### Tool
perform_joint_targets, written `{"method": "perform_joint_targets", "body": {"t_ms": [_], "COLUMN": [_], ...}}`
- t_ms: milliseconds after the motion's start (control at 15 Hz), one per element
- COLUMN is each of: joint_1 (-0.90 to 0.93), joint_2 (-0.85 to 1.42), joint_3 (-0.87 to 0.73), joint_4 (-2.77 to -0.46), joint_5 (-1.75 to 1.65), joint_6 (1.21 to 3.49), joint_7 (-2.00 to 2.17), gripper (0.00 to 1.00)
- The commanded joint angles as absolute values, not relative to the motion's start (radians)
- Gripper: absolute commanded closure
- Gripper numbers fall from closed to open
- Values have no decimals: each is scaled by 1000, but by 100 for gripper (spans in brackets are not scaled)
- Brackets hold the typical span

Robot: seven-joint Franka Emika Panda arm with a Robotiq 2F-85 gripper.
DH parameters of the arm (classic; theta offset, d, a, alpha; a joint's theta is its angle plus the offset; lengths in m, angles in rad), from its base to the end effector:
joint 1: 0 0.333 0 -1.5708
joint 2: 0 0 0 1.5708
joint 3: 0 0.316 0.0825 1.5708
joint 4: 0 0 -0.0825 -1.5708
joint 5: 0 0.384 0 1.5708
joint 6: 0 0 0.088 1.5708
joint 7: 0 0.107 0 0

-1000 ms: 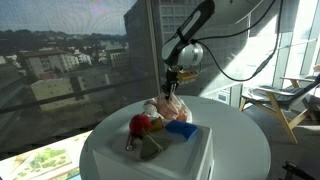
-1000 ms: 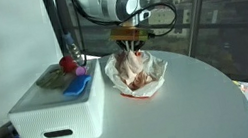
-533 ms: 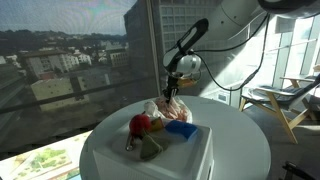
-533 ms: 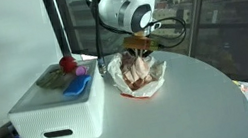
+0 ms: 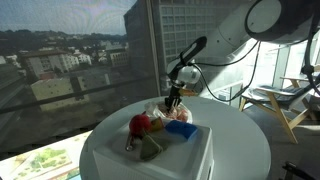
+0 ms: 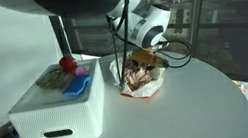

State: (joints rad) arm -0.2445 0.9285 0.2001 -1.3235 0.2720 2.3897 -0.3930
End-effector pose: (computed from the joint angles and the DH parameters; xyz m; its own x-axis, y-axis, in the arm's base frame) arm 0.7534 -0.0687 0.1943 0.9740 0.0341 0.2241 0.1018 -0.9492 -0.2978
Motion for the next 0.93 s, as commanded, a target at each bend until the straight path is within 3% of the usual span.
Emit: {"method": "perform_joint_targets", "body": {"t_ms": [0,333,867], "joint_1": [-244,-201,-91], "joint_2": [863,647,292], "joint_3": [201,151,146], "joint_4": [-1340,-1477,-1692], "joint_5": [282,252,216], "joint_6": [2326,2202,1881], "joint_7": [-364,-273,-321], "gripper": [37,1,1]}}
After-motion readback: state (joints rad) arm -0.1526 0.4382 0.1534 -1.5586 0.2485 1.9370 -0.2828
